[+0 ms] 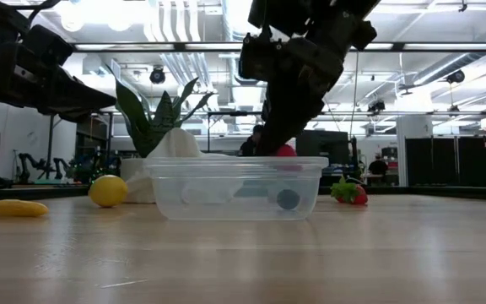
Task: Pick and placing Produce into tupperware
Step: Put the strawberry into the bin
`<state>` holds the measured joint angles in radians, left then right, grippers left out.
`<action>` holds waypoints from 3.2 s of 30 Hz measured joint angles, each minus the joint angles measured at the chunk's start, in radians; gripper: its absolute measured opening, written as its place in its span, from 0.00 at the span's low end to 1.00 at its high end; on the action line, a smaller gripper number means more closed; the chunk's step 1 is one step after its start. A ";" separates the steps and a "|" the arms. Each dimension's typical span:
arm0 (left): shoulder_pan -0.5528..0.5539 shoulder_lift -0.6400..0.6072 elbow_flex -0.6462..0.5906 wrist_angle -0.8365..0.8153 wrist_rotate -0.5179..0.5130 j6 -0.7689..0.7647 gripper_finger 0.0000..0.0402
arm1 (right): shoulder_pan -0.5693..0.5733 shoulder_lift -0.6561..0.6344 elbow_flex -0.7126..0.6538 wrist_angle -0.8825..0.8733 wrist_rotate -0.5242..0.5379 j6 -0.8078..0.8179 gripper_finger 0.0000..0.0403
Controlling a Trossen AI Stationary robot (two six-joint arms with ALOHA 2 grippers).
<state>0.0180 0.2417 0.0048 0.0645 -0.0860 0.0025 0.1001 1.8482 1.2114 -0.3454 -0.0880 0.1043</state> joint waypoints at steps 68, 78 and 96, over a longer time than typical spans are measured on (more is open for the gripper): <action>0.000 0.012 0.000 -0.002 0.001 -0.025 0.00 | -0.187 -0.179 -0.219 -0.290 0.208 -0.322 0.24; 0.000 0.011 0.000 -0.002 0.000 -0.025 0.00 | -0.201 -0.178 -0.272 -0.217 0.220 -0.336 0.23; 0.000 0.011 0.000 -0.002 0.000 -0.025 0.00 | -0.206 -0.178 -0.280 -0.222 0.220 -0.324 0.07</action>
<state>0.0177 0.2531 0.0048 0.0628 -0.0857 -0.0222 -0.1059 1.6701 0.9318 -0.5671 0.1322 -0.2200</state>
